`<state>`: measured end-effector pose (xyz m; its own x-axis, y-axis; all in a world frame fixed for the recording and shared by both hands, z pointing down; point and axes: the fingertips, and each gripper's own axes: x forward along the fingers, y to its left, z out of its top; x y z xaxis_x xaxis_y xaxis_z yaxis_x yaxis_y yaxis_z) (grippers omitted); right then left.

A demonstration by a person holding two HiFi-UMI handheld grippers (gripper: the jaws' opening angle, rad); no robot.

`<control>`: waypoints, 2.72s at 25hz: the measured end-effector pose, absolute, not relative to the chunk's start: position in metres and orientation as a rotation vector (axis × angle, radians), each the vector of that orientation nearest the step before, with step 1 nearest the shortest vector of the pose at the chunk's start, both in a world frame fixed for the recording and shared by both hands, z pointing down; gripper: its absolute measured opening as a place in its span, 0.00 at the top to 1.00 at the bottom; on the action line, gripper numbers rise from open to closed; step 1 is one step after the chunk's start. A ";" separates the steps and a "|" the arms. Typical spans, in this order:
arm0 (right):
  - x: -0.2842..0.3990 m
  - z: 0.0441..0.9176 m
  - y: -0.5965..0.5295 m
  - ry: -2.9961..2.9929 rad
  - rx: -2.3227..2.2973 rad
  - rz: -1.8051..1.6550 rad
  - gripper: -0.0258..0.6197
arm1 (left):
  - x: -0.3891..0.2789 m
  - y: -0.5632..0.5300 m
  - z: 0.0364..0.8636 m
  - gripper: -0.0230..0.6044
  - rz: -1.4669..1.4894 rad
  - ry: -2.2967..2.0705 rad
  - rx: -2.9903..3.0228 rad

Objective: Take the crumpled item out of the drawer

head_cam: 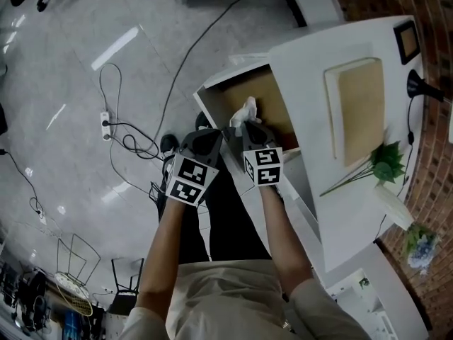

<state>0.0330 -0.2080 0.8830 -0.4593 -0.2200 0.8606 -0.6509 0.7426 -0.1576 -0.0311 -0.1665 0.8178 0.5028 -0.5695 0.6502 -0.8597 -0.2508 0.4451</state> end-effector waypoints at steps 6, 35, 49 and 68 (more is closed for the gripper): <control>0.038 0.855 -0.198 -2.032 0.777 0.573 0.92 | -0.026 -0.145 0.809 0.94 0.482 -1.116 1.998; 0.035 0.661 -0.086 -2.107 1.134 0.630 0.92 | -0.045 -0.043 0.647 0.94 0.539 -1.028 2.223; 0.011 0.563 -0.046 -2.236 1.177 0.566 0.92 | -0.075 -0.025 0.534 0.94 0.487 -1.133 2.305; 0.000 0.534 -0.010 -2.273 1.104 0.492 0.92 | -0.079 -0.004 0.504 0.94 0.436 -1.138 2.336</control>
<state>-0.0001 -0.0101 0.5337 -0.5042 -0.5954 0.6255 -0.8007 0.5937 -0.0804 -0.0793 -0.0043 0.5044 0.5991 -0.6375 0.4845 -0.7980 -0.5244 0.2968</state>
